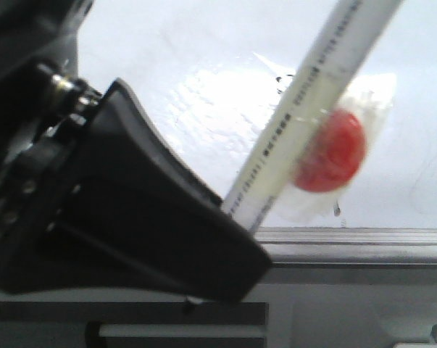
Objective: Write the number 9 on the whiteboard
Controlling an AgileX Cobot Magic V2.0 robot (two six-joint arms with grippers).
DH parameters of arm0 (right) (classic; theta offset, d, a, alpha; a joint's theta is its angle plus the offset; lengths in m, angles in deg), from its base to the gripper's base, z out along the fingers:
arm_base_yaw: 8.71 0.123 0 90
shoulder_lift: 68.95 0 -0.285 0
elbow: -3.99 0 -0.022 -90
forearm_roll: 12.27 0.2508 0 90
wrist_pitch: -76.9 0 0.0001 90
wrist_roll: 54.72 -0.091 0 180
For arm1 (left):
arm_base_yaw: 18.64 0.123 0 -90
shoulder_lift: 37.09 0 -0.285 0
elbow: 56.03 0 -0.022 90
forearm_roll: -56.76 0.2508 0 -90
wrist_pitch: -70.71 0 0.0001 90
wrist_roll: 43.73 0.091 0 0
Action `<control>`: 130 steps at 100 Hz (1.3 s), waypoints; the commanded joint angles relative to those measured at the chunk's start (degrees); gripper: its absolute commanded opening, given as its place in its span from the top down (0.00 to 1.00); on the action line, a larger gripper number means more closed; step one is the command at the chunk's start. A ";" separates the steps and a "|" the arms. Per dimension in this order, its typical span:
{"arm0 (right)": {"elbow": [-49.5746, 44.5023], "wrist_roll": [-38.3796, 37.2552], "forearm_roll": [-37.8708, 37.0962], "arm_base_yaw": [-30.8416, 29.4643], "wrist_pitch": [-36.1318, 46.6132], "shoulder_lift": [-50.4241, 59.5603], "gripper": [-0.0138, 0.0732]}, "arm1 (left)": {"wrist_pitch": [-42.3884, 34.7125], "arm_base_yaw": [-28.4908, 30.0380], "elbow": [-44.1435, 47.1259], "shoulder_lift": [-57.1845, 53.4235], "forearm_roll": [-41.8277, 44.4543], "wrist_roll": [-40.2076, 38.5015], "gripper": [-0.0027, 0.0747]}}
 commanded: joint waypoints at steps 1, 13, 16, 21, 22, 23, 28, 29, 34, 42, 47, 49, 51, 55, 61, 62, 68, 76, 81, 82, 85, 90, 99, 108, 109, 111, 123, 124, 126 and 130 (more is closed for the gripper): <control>2.09 -4.16 -5.22 0.01 -0.27 2.01 0.93 | -8.19 -0.05 -0.82 -1.25 -3.09 -7.34 0.99; 2.09 -6.74 -6.99 0.01 -5.96 2.99 0.90 | -18.86 -0.28 -0.82 -1.03 -3.46 -15.60 0.99; 2.09 -8.31 -7.82 0.01 -6.98 3.08 0.90 | -20.90 -0.39 -0.82 -1.03 -3.92 -16.23 0.99; 1.99 -10.31 -9.13 0.01 -8.38 3.08 0.90 | -24.41 -0.39 -0.82 -1.03 -5.78 -16.49 0.99; 1.99 -10.59 -9.59 0.01 -8.64 3.08 0.90 | -24.87 -0.39 -0.82 -1.03 -6.41 -16.49 0.99; 1.99 -11.12 -9.84 0.01 -8.78 3.08 0.90 | -25.69 -0.39 -0.82 -0.92 -6.74 -16.49 0.99; 1.99 -12.62 -11.22 0.01 -9.21 3.08 0.90 | -28.51 -0.39 -0.82 -0.69 -9.04 -16.49 0.99; 1.99 -12.84 -11.45 0.01 -9.21 3.08 0.90 | -28.84 -0.39 -0.82 -0.55 -9.64 -16.49 0.99; 1.99 -14.94 -13.24 0.01 -9.21 3.08 0.90 | -30.93 -0.39 -0.82 0.03 -11.60 -16.49 0.99; 1.99 -17.85 -15.92 0.01 -9.35 3.08 0.90 | -34.11 -1.28 -0.92 1.65 -12.47 -16.49 0.99; 1.99 -19.06 -17.13 0.01 -9.76 3.08 0.90 | -37.70 -2.41 -1.16 2.81 -12.47 -16.49 0.99; 1.99 -19.64 -17.57 0.01 -10.07 3.08 0.90 | -39.69 -2.93 -1.26 3.35 -12.47 -16.49 0.99; 1.99 -20.03 -17.87 0.01 -10.41 3.08 0.90 | -41.68 -3.47 -1.26 3.87 -12.47 -16.49 0.99; 1.99 -20.73 -18.09 0.01 -11.10 3.08 0.90 | -44.99 -4.34 -1.52 4.80 -12.63 -16.49 0.99; 1.99 -21.66 -18.26 0.01 -11.52 3.08 0.90 | -49.24 -5.36 -2.30 6.08 -14.32 -16.49 0.99; 1.99 -21.69 -18.26 0.01 -11.52 3.08 0.90 | -49.80 -5.37 -2.39 6.38 -14.54 -16.49 0.99; 1.99 -21.83 -18.26 0.01 -11.52 3.08 0.90 | -50.30 -5.49 -3.37 7.47 -15.47 -16.49 0.99; 1.99 -21.83 -18.26 0.01 -11.40 3.08 0.90 | -50.58 -5.38 -4.34 8.99 -15.89 -16.49 0.99; 1.99 -21.83 -18.26 0.01 -11.39 3.08 0.90 | -50.65 -5.38 -4.59 9.67 -16.03 -16.49 0.99; 1.99 -21.83 -18.26 0.01 -11.27 3.08 0.90 | -50.81 -5.38 -4.64 9.78 -16.03 -16.49 0.99; 1.99 -21.83 -18.26 0.01 -11.27 3.08 0.90 | -51.48 -5.38 -4.74 10.10 -16.30 -16.49 0.99; 1.99 -21.93 -18.26 0.01 -11.27 3.08 0.90 | -53.12 -5.38 -4.74 10.77 -17.35 -16.49 0.99; 1.99 -21.92 -18.26 0.01 -11.14 3.08 0.90 | -56.87 -5.38 -4.74 11.70 -19.72 -16.49 0.99; 1.99 -22.22 -18.26 0.01 -10.70 3.08 0.90 | -58.78 -5.00 -4.74 11.91 -20.44 -16.49 0.99; 1.99 -22.22 -18.26 0.01 -10.70 3.08 0.90 | -58.78 -4.91 -4.74 11.91 -20.44 -16.49 0.99; 1.99 -22.22 -18.26 0.01 -10.58 3.08 0.90 | -58.78 -4.62 -4.74 11.91 -20.44 -16.49 0.99; 1.99 -22.22 -18.26 0.01 -10.59 3.08 0.90 | -58.78 -3.54 -4.74 11.91 -20.44 -16.49 0.99; 1.99 -22.22 -18.26 0.01 -10.59 3.08 0.90 | -58.78 -3.47 -4.74 11.91 -20.44 -16.49 0.99; 1.99 -22.22 -18.26 0.01 -10.57 3.08 0.90 | -58.78 -3.36 -4.74 11.91 -20.44 -16.49 0.99; 1.99 -22.22 -18.26 0.01 -10.46 3.08 0.90 | -58.78 -2.94 -4.74 11.91 -20.44 -16.49 0.97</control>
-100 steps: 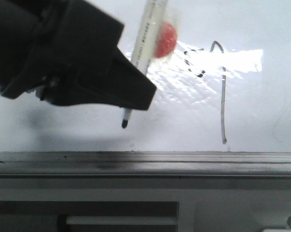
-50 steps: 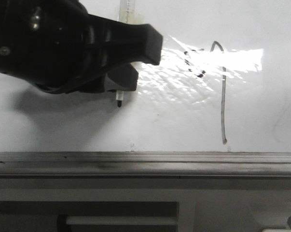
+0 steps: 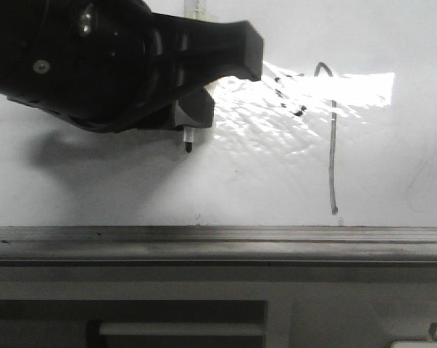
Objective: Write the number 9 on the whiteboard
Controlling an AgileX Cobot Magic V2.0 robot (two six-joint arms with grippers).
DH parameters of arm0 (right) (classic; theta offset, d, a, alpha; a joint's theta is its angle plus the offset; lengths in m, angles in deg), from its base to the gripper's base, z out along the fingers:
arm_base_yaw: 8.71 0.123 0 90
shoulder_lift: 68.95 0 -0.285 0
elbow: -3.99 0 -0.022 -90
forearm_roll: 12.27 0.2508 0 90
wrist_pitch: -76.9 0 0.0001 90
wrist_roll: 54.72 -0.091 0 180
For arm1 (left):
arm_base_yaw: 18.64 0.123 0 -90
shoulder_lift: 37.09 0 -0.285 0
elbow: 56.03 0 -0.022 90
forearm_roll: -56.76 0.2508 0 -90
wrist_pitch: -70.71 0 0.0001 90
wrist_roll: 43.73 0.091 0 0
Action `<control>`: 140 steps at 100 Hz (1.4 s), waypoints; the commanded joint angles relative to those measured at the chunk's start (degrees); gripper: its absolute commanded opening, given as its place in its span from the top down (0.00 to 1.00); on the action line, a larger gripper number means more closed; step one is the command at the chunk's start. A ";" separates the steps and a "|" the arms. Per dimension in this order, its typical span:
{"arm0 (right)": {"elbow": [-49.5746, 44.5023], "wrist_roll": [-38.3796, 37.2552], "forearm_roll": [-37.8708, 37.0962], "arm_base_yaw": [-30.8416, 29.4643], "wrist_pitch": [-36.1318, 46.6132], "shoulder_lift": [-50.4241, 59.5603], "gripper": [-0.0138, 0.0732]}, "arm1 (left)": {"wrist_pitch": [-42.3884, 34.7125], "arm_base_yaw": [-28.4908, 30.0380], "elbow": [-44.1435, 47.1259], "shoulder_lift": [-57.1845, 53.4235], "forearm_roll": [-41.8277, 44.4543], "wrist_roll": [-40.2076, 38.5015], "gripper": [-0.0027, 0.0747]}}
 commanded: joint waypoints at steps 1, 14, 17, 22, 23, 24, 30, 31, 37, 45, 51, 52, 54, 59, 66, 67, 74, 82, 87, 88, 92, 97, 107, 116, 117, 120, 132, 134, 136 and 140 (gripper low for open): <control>1.99 -0.58 -3.17 0.01 3.58 0.15 0.90 | -8.64 2.76 -0.85 0.24 -1.01 -0.22 0.97; 1.99 -0.58 -3.17 0.01 3.79 0.15 0.90 | -9.00 3.37 -0.85 0.24 -1.42 -0.22 0.71; 1.99 -0.58 -3.17 0.01 3.79 0.15 0.90 | -9.27 3.37 -0.85 0.24 -1.53 -0.22 0.65; 1.99 -0.58 -3.17 0.01 3.91 0.15 0.90 | -9.41 3.37 -0.85 0.24 -1.53 -0.22 0.56; 1.99 -0.58 -3.17 0.01 3.91 0.15 0.90 | -9.41 3.37 -0.85 0.24 -1.53 -0.22 0.56; 1.99 -0.58 -3.17 0.01 4.02 0.15 0.90 | -9.41 3.37 -0.85 0.24 -1.53 -0.22 0.55; 1.99 -0.58 -3.07 0.01 4.33 0.15 0.90 | -9.62 3.37 -0.85 0.36 -1.53 -0.22 0.54; 1.99 -0.58 -3.07 0.01 4.43 0.15 0.90 | -9.62 3.37 -0.85 0.36 -1.53 -0.22 0.54; 1.99 -0.58 -3.07 0.01 4.90 0.15 0.90 | -9.62 3.37 -0.85 0.60 -1.53 -0.22 0.53; 1.99 -0.58 -3.07 0.01 5.10 0.15 0.90 | -9.97 3.37 -0.85 0.69 -1.53 -0.22 0.50; 1.99 -0.58 -3.07 0.01 5.16 0.15 0.90 | -10.69 3.37 -0.85 0.69 -1.53 -0.22 0.43; 1.99 -0.58 -3.07 0.01 5.16 0.15 0.90 | -10.84 3.37 -0.85 0.69 -1.53 -0.22 0.42; 1.99 -0.58 -3.07 0.01 5.16 0.15 0.90 | -11.14 3.37 -0.85 0.69 -1.53 -0.22 0.38; 1.99 -0.58 -3.07 0.01 5.16 0.15 0.90 | -11.38 3.37 -1.24 0.58 -1.53 -0.11 0.32; 1.99 -0.58 -3.07 0.01 5.16 0.15 0.90 | -11.50 3.26 -2.14 -0.37 -1.53 -0.02 0.23; 1.99 -0.58 -3.07 0.01 5.16 0.15 0.90 | -11.36 3.25 -2.26 -0.50 -1.53 -0.02 0.22; 1.99 -0.58 -3.07 0.01 5.06 0.15 0.90 | -10.53 2.11 -3.32 -2.79 -1.43 0.13 0.20; 1.88 -0.58 -3.07 0.01 4.54 0.52 0.90 | -9.25 -0.25 -3.91 -7.48 -0.52 1.25 0.20; 1.60 -0.58 -3.07 0.01 4.65 1.31 0.90 | -8.50 -1.91 -3.91 -10.61 -0.17 4.10 0.20; 1.59 -0.58 -3.07 0.01 4.82 1.64 0.90 | -8.50 -2.15 -3.91 -10.61 -0.19 4.68 0.21; 0.76 -0.58 -3.29 0.01 5.28 2.72 0.90 | -8.37 -4.00 -3.67 -14.01 -1.12 9.60 0.23; -0.69 -0.58 -3.55 0.01 6.22 4.68 0.90 | -8.99 -5.44 -2.61 -17.11 -2.37 13.91 0.26; -6.43 -0.58 -5.28 0.01 7.30 10.71 0.90 | -9.62 -7.53 1.20 -26.00 -6.47 24.08 0.42; -11.99 -0.58 -6.88 0.01 6.93 16.48 0.90 | -9.36 -8.16 5.34 -33.48 -10.38 29.20 0.64; -13.25 -0.58 -6.98 0.01 6.93 17.90 0.90 | -9.34 -8.16 5.67 -34.50 -10.78 29.30 0.68; -14.78 -0.58 -6.96 0.01 6.93 19.71 0.90 | -9.11 -8.16 6.95 -36.58 -11.05 29.48 0.77; -18.87 -0.58 -6.75 0.01 7.15 26.22 0.90 | -7.49 -8.16 11.65 -43.71 -11.05 29.88 0.99; -19.26 -0.58 -6.75 0.01 7.15 27.14 0.90 | -7.37 -8.16 12.04 -44.63 -11.05 29.88 0.99; -19.57 -0.58 -6.59 0.01 7.15 27.95 0.90 | -7.12 -8.16 12.50 -45.48 -11.05 29.88 0.99; -19.89 -0.58 -6.47 0.01 6.95 29.07 0.90 | -6.98 -8.16 13.34 -46.76 -11.10 29.88 0.99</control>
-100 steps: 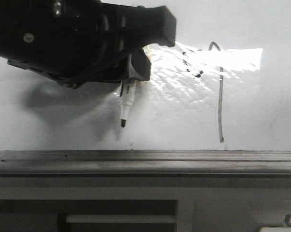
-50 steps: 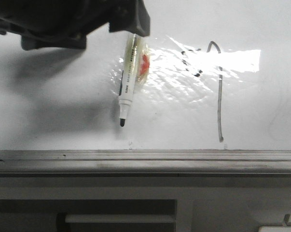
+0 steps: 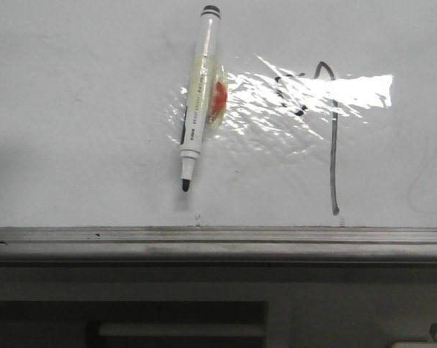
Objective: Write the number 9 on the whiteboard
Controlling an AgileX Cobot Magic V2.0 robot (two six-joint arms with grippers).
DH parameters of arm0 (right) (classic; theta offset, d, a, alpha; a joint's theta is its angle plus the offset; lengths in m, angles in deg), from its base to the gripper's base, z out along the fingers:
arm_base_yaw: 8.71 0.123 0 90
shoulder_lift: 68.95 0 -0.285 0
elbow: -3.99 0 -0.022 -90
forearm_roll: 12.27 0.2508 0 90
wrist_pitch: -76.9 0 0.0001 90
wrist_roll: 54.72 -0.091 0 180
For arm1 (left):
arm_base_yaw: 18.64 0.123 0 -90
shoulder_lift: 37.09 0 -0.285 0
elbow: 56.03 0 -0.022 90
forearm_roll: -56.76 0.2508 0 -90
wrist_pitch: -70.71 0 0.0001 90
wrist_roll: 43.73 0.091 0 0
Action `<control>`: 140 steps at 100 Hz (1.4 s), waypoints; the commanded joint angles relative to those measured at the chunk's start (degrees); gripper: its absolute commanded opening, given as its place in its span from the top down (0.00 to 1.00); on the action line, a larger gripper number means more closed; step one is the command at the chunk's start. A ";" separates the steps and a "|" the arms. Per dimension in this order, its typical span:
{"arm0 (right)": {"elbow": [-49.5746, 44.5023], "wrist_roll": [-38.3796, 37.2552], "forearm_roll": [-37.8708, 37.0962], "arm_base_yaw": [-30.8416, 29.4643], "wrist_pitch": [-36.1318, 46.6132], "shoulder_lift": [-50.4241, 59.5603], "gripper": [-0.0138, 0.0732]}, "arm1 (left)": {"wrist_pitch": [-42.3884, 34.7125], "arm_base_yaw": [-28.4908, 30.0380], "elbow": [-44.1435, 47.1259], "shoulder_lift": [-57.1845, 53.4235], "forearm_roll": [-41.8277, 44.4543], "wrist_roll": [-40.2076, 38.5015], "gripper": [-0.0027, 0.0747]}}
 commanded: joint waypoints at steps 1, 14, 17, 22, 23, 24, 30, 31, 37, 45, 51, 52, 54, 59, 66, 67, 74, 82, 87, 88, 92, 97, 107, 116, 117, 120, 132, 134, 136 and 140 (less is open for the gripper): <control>0.01 0.06 -3.03 0.01 3.05 2.36 0.90 | 1.26 -0.54 0.36 -3.38 1.70 0.58 0.99; -0.09 0.06 -3.03 0.01 2.05 4.47 0.90 | 1.00 -0.54 1.47 -5.24 1.32 0.58 0.99; -0.09 0.06 -3.03 0.01 2.05 4.59 0.90 | 0.91 -0.54 1.47 -5.24 1.02 0.58 0.99; -0.09 0.06 -3.03 0.01 2.05 4.59 0.90 | 0.91 -0.54 1.47 -5.24 0.87 0.58 0.99; -0.09 0.06 -3.03 0.01 2.05 4.59 0.90 | 0.91 -0.54 1.47 -5.24 0.87 0.58 0.99; -0.09 0.06 -3.03 0.01 2.05 4.59 0.90 | 0.91 -0.54 1.47 -5.24 0.87 0.58 0.99; -0.09 0.06 -3.03 0.01 2.05 4.59 0.90 | 0.91 -0.54 1.47 -5.24 0.87 0.58 0.99; -0.09 0.06 -3.03 0.01 2.05 4.59 0.90 | 0.91 -0.54 1.47 -5.24 0.87 0.58 0.99; -0.09 0.06 -3.03 0.01 2.05 4.59 0.90 | 0.91 -0.54 1.47 -5.24 0.87 0.58 0.99; -0.09 0.06 -3.03 0.01 2.05 4.59 0.90 | 0.91 -0.54 1.47 -5.24 0.87 0.58 0.99; -0.09 0.06 -3.03 0.01 2.05 4.59 0.90 | 0.91 -0.54 1.47 -5.24 0.67 0.58 0.99; -0.09 0.06 -3.03 0.01 2.05 4.59 0.90 | 0.91 -0.54 1.47 -5.24 0.66 0.58 0.99; -0.09 0.06 -3.03 0.01 2.05 4.59 0.90 | 0.91 -0.54 1.47 -5.24 0.66 0.58 0.99; -0.09 0.06 -3.03 0.01 2.05 4.59 0.90 | 0.75 -0.54 1.47 -5.35 0.66 0.58 0.99; -0.09 0.06 -3.03 0.01 2.05 4.59 0.90 | -1.04 -0.54 2.23 -5.35 3.92 1.32 0.99; -0.09 0.06 -3.03 0.01 2.05 4.59 0.90 | -1.04 -0.54 2.37 -5.35 3.92 1.32 0.99; -0.09 0.06 -3.16 0.01 2.05 4.59 0.90 | -3.61 0.02 3.77 -5.49 6.22 1.32 0.99; -0.09 0.06 -3.16 0.01 2.05 4.59 0.90 | -6.30 1.82 6.41 -5.49 11.40 1.19 0.99; -0.09 0.06 -3.16 0.01 2.05 4.59 0.90 | -6.30 4.04 8.69 -5.49 17.32 0.90 0.99; -0.09 0.06 -3.16 0.01 2.05 4.59 0.90 | -6.30 4.82 9.36 -5.49 18.21 0.53 0.99; -0.09 0.06 -3.16 0.01 2.05 4.59 0.90 | -6.18 7.02 10.99 -5.49 23.39 -1.18 0.99; -0.09 0.06 -3.16 0.01 2.05 4.59 0.90 | -6.08 11.07 13.44 -5.77 28.63 -5.86 0.99; -0.09 0.06 -3.16 0.01 2.05 4.59 0.90 | -5.87 16.81 17.76 -8.57 38.11 -16.15 0.99; -0.09 0.06 -3.16 0.01 2.05 4.59 0.90 | -5.87 21.41 21.88 -11.21 44.04 -22.83 0.99; -0.09 0.06 -3.16 0.01 2.05 4.59 0.90 | -5.87 21.83 22.20 -11.35 45.37 -23.47 0.99; -0.09 0.06 -3.16 0.01 2.05 4.59 0.90 | -5.87 23.58 23.47 -12.04 48.42 -26.22 0.99; -0.09 0.06 -3.16 0.01 2.05 4.59 0.90 | -4.08 32.62 27.92 -15.29 60.44 -38.77 0.99; -0.09 0.06 -3.16 0.01 2.05 4.59 0.90 | -2.80 33.71 28.16 -16.09 61.68 -40.27 0.99; -0.09 0.06 -3.16 0.01 2.05 4.59 0.90 | -1.29 35.35 28.30 -16.90 62.71 -41.63 0.99; -0.09 0.06 -3.16 0.01 2.05 4.59 0.90 | 2.19 38.73 28.56 -18.29 64.62 -43.85 0.99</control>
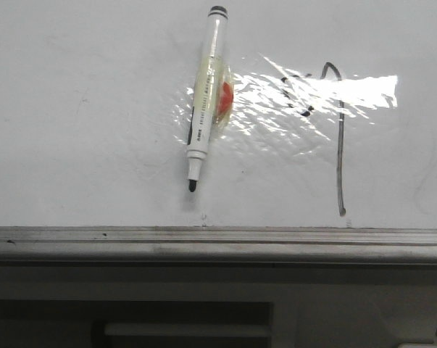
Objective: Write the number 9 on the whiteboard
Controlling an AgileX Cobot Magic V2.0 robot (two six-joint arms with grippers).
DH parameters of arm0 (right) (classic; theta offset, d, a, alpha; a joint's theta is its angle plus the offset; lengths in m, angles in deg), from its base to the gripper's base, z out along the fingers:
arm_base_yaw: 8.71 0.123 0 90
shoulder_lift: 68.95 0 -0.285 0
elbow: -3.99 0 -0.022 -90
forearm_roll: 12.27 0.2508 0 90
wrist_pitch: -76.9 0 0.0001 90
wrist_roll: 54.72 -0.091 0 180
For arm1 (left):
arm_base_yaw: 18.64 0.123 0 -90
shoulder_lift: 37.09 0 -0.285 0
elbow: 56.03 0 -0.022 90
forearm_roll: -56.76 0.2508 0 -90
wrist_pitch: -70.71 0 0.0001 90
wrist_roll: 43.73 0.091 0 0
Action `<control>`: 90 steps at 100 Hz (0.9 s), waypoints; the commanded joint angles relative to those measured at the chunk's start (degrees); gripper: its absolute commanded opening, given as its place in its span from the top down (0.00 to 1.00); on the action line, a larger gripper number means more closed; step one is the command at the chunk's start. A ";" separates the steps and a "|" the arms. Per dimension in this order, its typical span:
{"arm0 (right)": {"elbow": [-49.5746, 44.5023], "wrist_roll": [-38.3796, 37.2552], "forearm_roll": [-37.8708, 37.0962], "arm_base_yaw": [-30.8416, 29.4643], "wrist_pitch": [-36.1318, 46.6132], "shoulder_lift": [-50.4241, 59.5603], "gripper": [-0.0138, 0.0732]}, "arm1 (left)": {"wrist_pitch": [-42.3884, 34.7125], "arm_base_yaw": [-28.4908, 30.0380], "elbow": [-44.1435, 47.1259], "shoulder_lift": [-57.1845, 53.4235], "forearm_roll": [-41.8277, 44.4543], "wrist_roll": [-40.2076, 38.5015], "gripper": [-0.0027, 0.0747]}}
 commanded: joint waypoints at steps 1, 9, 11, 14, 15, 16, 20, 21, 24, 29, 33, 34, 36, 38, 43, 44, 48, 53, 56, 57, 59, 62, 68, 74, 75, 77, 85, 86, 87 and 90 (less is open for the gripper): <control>1.33 0.06 -2.77 0.01 3.26 -0.80 0.90 | 2.73 6.60 -0.20 -2.77 8.47 -7.72 0.99; 1.33 0.06 -2.77 0.01 3.26 -0.80 0.90 | 10.19 13.49 -0.20 -5.78 11.92 -10.87 0.99; 1.33 0.06 -2.77 0.01 3.26 -0.80 0.90 | 12.10 15.17 -0.20 -6.68 12.89 -11.70 0.99; 1.33 0.06 -2.77 0.01 3.26 -0.80 0.90 | 14.72 17.44 -0.20 -7.85 14.53 -12.66 0.99; 1.33 0.06 -2.77 0.01 3.26 -0.80 0.90 | 15.38 17.99 -0.07 -8.42 14.85 -12.90 0.99; 1.33 0.06 -2.77 0.01 3.26 -0.80 0.90 | 16.70 19.06 0.00 -8.71 15.16 -13.53 0.99; 1.33 0.06 -2.77 0.01 3.26 -0.80 0.90 | 20.35 22.29 0.17 -10.39 17.07 -15.55 0.99; 1.33 0.06 -2.77 0.01 3.26 -0.80 0.90 | 21.87 22.80 0.32 -10.66 17.61 -16.51 0.99; 1.33 0.06 -2.77 0.01 3.26 -0.80 0.90 | 24.66 24.81 0.66 -11.96 18.65 -18.79 0.99; 1.33 0.06 -2.77 0.01 3.26 -0.80 0.90 | 30.12 28.09 1.07 -13.62 19.91 -23.42 0.99; 1.33 0.06 -2.77 0.01 3.26 -0.80 0.90 | 35.93 30.67 1.07 -14.70 20.83 -26.55 0.99; 1.33 0.06 -2.77 0.01 3.26 -0.80 0.90 | 36.74 31.49 1.07 -15.07 20.87 -27.04 0.99; 1.33 0.06 -2.77 0.01 3.26 -0.80 0.90 | 39.15 32.26 1.07 -15.62 20.87 -28.28 0.99; 1.33 0.06 -2.77 0.01 3.26 -0.80 0.90 | 41.42 33.33 1.07 -16.16 20.87 -29.21 0.99; 1.33 0.06 -2.77 0.01 3.26 -0.80 0.90 | 46.04 35.47 1.07 -17.32 20.87 -30.16 0.99; 1.33 0.06 -2.77 0.01 3.26 -0.80 0.90 | 46.59 35.99 1.07 -17.47 20.87 -30.41 0.99; 1.33 0.06 -2.77 0.01 3.26 -0.80 0.90 | 46.95 37.27 1.07 -18.41 20.74 -30.53 0.99; 1.33 0.06 -2.77 0.01 3.26 -0.80 0.90 | 47.16 38.28 1.07 -19.44 21.55 -30.53 0.99; 1.33 0.06 -2.77 0.01 3.26 -0.80 0.90 | 47.16 38.67 1.07 -20.00 21.94 -30.53 0.99; 1.33 0.06 -2.77 0.01 3.26 -0.80 0.90 | 47.16 38.65 1.07 -20.29 22.10 -30.53 0.99; 1.33 0.06 -2.77 0.01 3.26 -0.80 0.90 | 47.16 38.95 1.07 -20.72 22.18 -30.53 0.99; 1.33 0.06 -2.77 0.01 3.26 -0.80 0.90 | 47.16 39.12 1.07 -21.30 22.18 -30.53 0.99; 1.33 0.06 -2.77 0.01 3.26 -0.80 0.90 | 47.16 39.20 1.07 -22.27 22.18 -30.53 0.99; 1.33 0.06 -2.77 0.01 3.26 -0.80 0.90 | 47.04 39.20 1.07 -22.16 22.18 -30.53 0.99; 1.33 0.06 -2.77 0.01 3.26 -0.80 0.90 | 47.04 39.20 1.07 -22.16 22.18 -30.53 0.99; 1.33 0.06 -2.77 0.01 3.26 -0.80 0.90 | 47.15 39.20 1.07 -22.16 22.18 -30.53 0.99; 1.33 0.06 -2.77 0.01 3.26 -0.80 0.90 | 47.15 39.20 1.07 -22.16 22.18 -30.53 0.99; 1.33 0.06 -2.77 0.01 3.26 -0.80 0.90 | 47.15 39.20 1.07 -22.16 22.18 -30.53 0.99; 1.33 0.06 -2.77 0.01 3.26 -0.80 0.90 | 47.15 39.20 1.07 -22.16 22.18 -30.53 0.99; 1.33 0.06 -2.77 0.01 3.26 -0.80 0.90 | 47.15 39.20 1.07 -22.16 22.18 -30.53 0.99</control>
